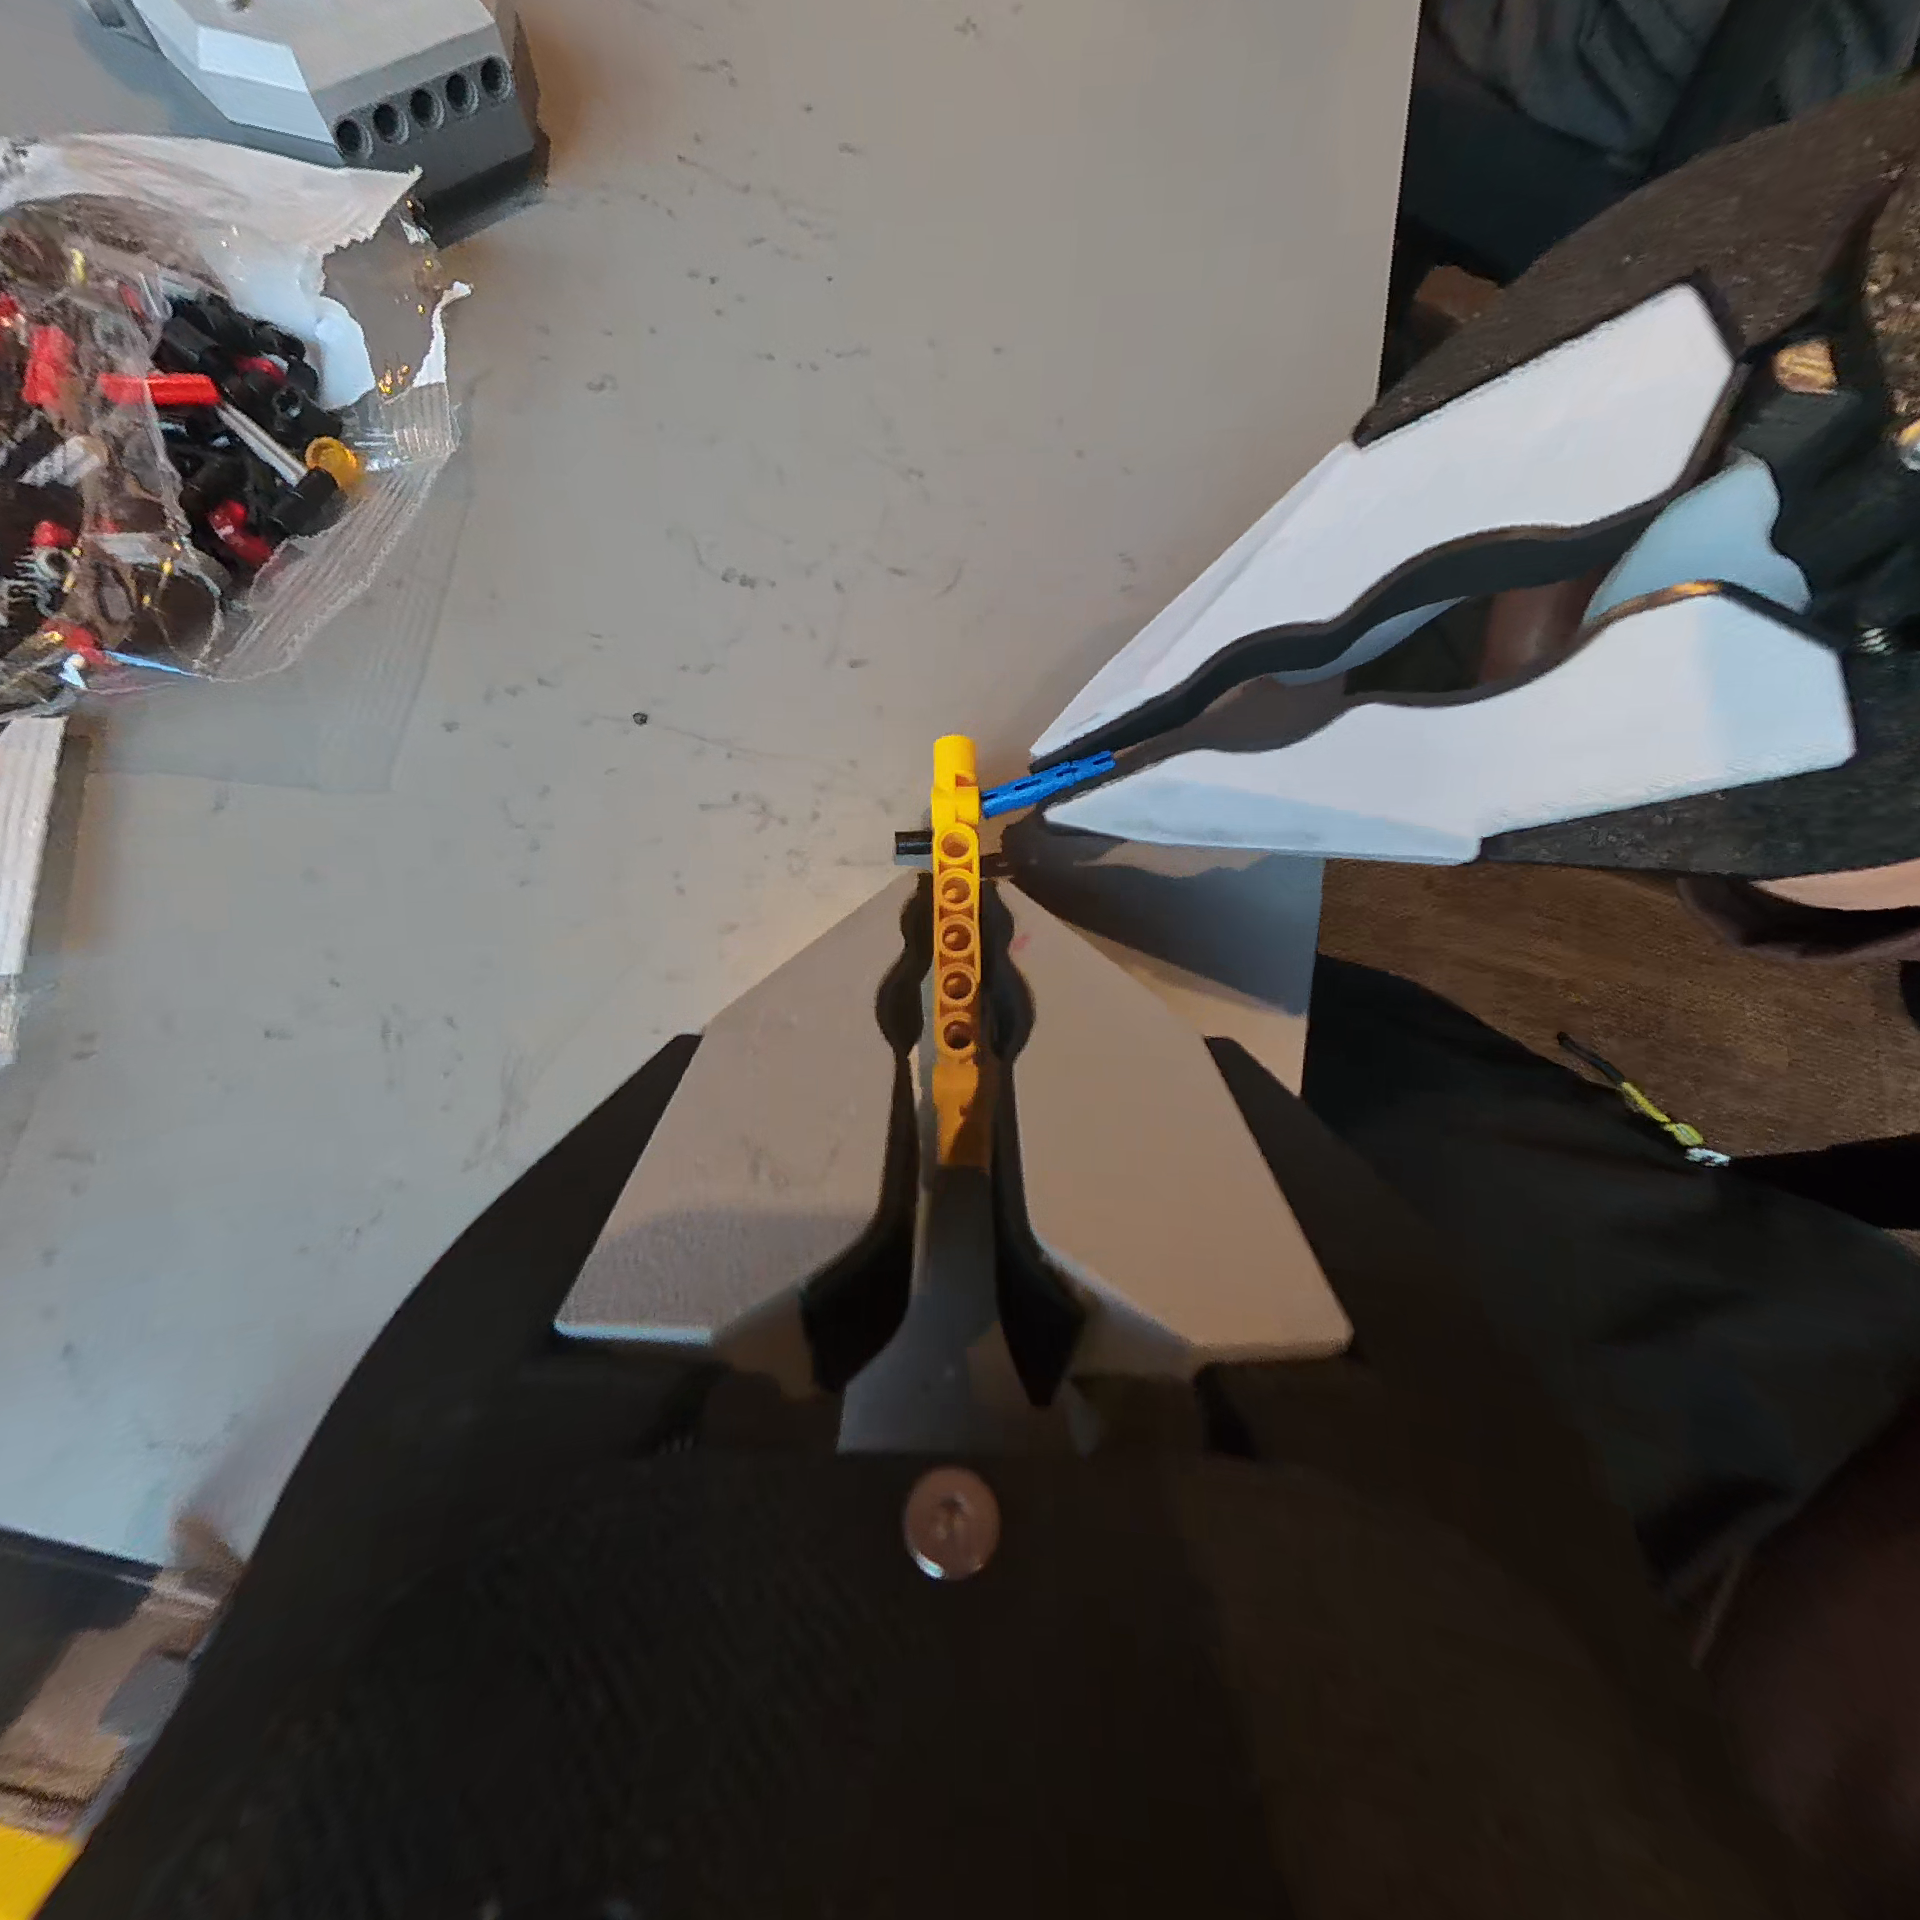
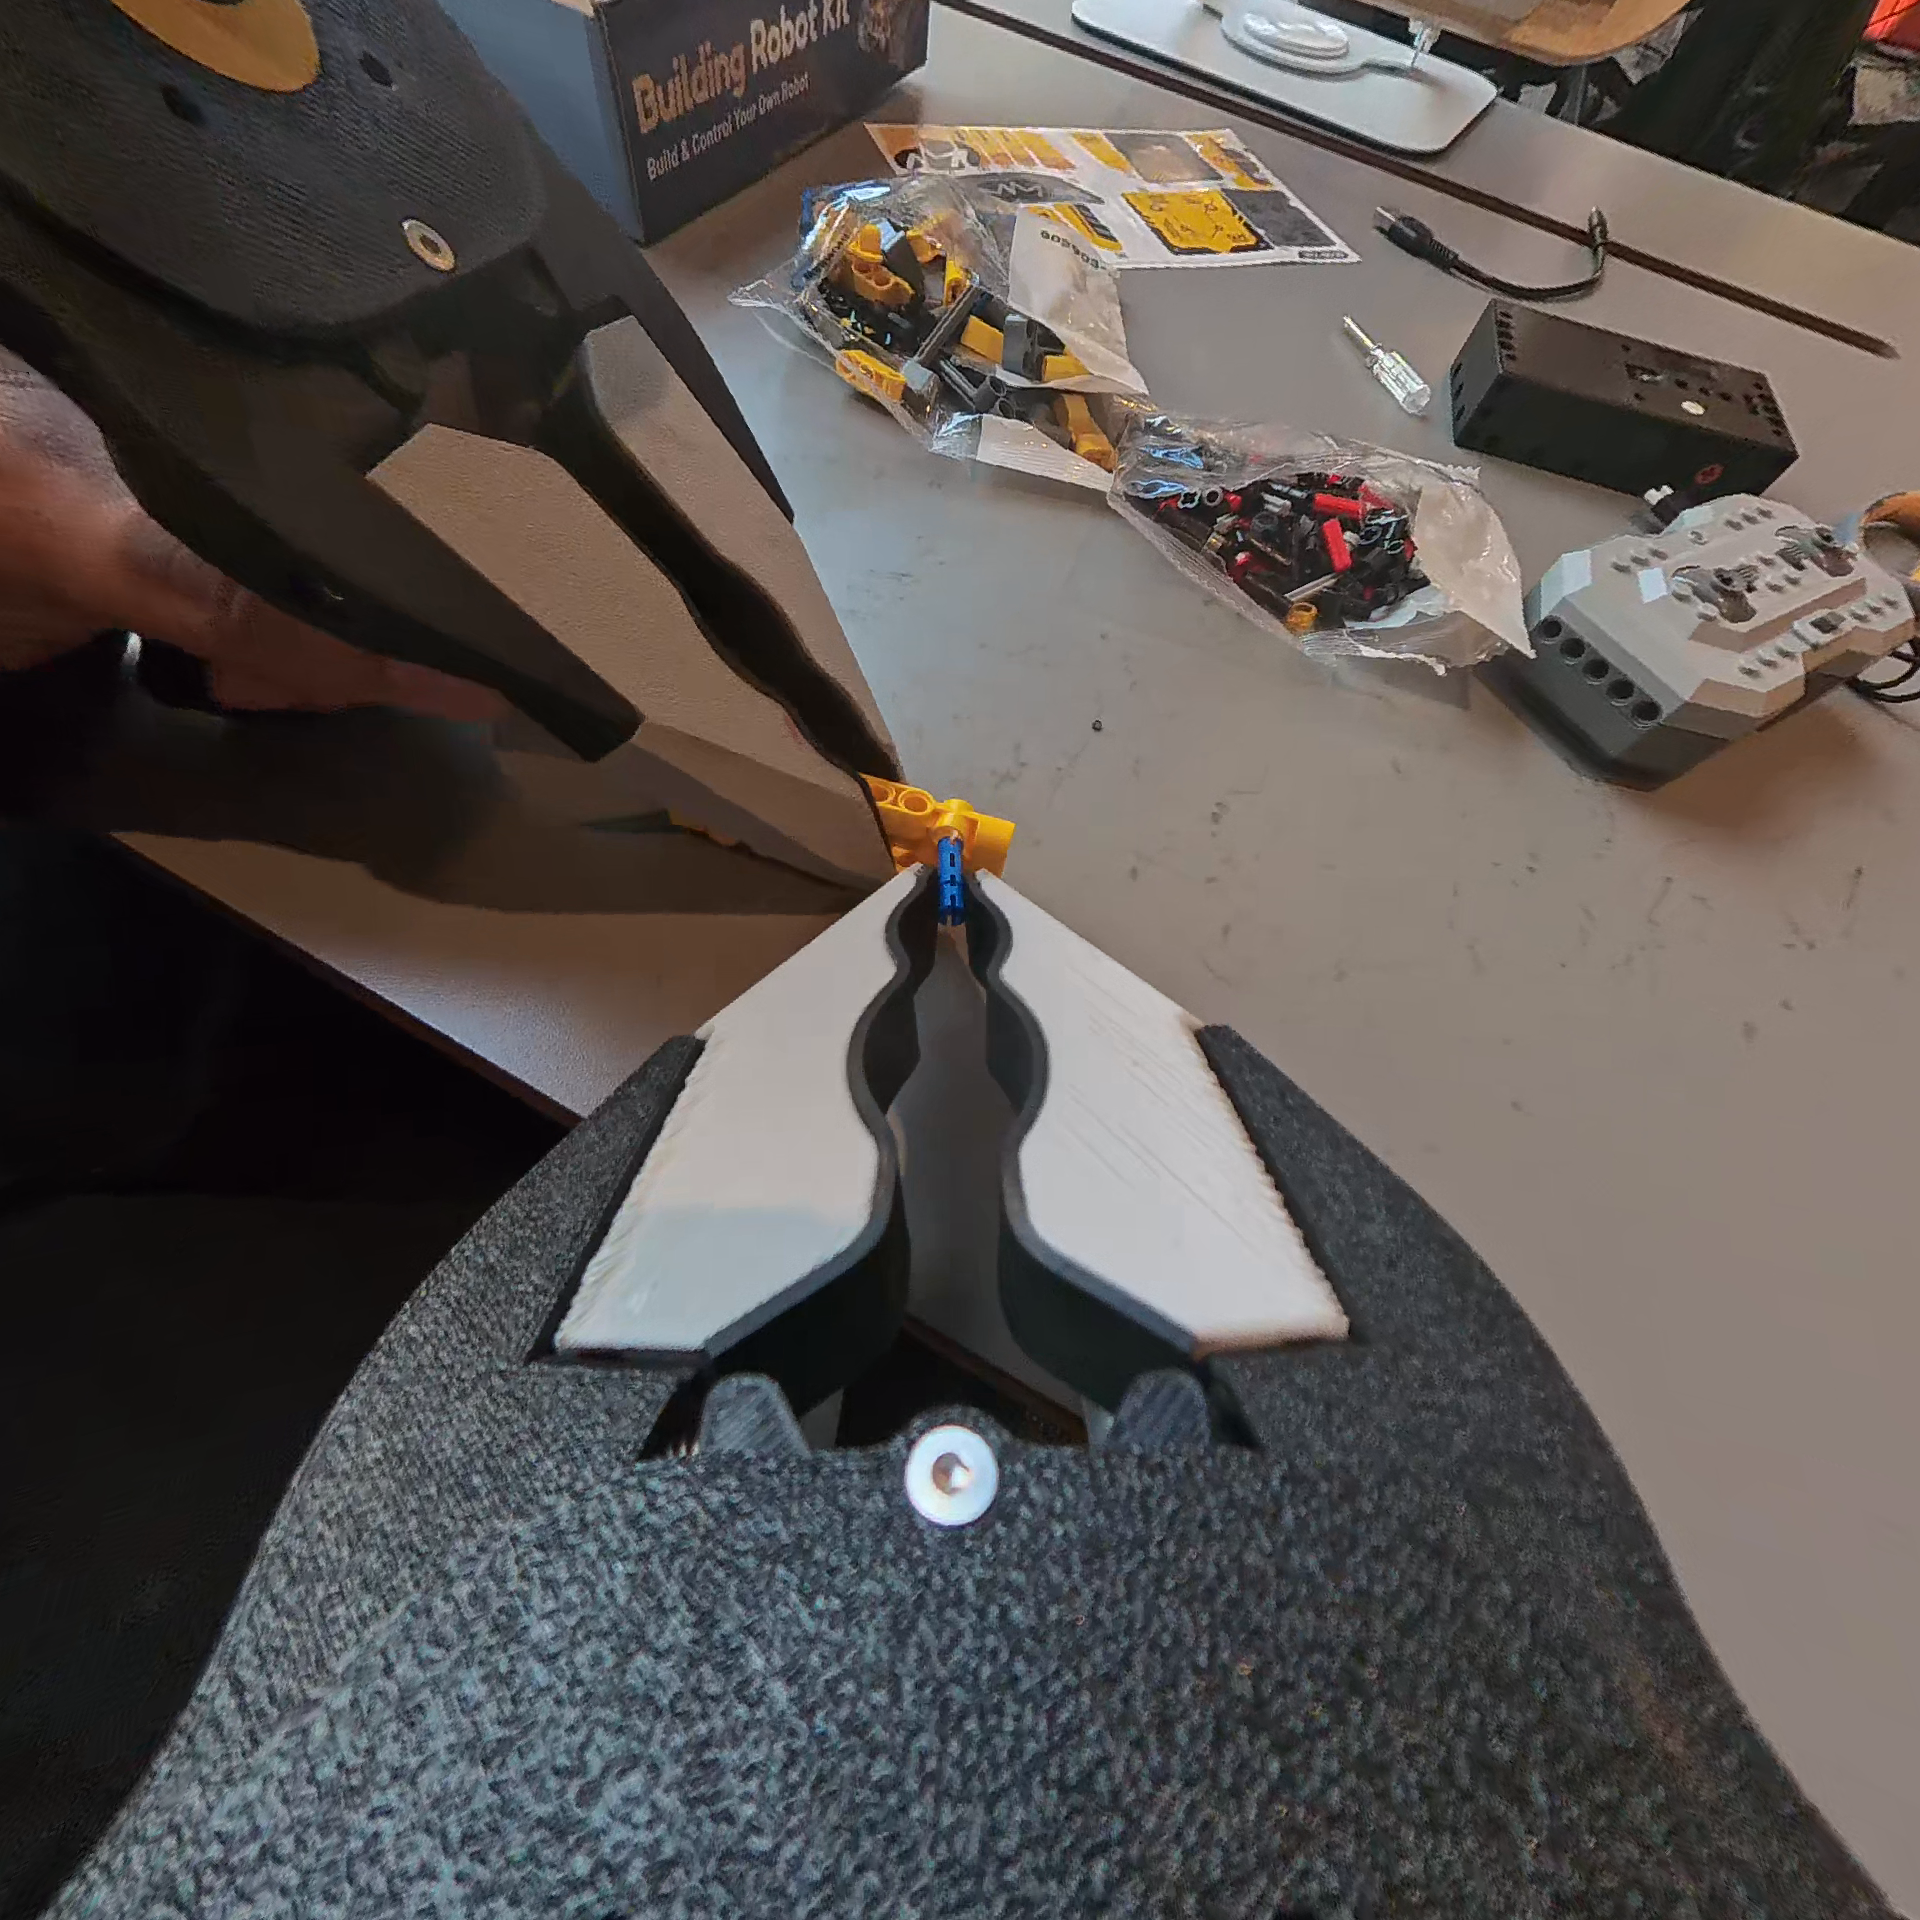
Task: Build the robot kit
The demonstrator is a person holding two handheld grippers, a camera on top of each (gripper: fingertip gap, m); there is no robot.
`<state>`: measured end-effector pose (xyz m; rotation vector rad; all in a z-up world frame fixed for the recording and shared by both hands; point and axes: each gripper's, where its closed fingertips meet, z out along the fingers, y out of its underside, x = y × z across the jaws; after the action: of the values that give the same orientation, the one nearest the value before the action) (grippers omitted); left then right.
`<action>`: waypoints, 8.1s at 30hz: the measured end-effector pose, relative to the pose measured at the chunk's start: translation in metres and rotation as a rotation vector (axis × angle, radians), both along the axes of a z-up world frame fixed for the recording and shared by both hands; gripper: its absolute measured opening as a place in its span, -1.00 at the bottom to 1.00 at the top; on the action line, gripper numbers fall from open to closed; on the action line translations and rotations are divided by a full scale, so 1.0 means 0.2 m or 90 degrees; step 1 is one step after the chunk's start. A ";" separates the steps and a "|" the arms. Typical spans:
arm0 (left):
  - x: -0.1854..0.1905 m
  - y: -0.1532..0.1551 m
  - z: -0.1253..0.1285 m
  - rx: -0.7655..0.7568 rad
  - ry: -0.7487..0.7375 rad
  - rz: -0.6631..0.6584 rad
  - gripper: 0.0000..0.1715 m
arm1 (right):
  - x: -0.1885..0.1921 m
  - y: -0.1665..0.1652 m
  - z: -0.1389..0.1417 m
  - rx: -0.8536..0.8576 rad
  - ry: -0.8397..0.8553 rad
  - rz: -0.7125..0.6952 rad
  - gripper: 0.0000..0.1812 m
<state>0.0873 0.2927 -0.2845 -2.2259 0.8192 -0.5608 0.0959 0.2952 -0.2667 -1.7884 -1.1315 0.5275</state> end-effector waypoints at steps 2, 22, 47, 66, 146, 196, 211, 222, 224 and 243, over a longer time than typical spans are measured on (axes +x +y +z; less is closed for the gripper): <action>0.01 0.00 0.00 -0.026 -0.030 0.006 -0.95 | 0.00 0.00 0.01 0.011 0.003 -0.002 -0.95; 0.09 -0.02 0.00 -0.038 -0.042 0.036 -0.94 | 0.01 0.01 0.03 0.043 -0.008 -0.010 -0.95; 0.06 -0.03 0.15 0.105 0.037 0.021 -0.74 | 0.05 -0.02 0.22 -0.335 0.380 0.059 -0.96; 0.10 -0.14 0.22 0.293 0.250 -0.245 -0.99 | 0.03 -0.19 0.21 -0.311 0.269 0.179 -0.94; 0.08 0.03 -0.02 0.030 0.078 0.044 -0.94 | 0.09 0.04 -0.02 -0.255 0.119 -0.038 -0.96; 0.01 0.03 -0.01 0.061 0.083 0.043 -0.94 | -0.01 0.05 -0.02 -0.400 0.231 -0.041 -0.97; -0.09 0.01 -0.02 0.083 0.115 -0.082 -0.94 | 0.04 0.01 -0.03 -0.120 0.013 0.054 -0.65; -0.15 -0.20 -0.02 0.145 0.103 -0.311 -0.94 | -0.09 -0.24 -0.02 -0.004 -0.036 0.278 -0.61; -0.14 -0.22 -0.02 0.148 0.104 -0.320 -0.94 | -0.11 -0.25 -0.01 -0.001 -0.029 0.289 -0.63; -0.12 -0.24 -0.02 0.148 0.105 -0.327 -0.94 | -0.13 -0.24 -0.01 -0.060 0.001 0.301 -0.81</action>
<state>0.0623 0.2453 -0.2878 -1.8625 1.4826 -0.4889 0.0694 0.2475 -0.2695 -1.5940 -1.5599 0.8711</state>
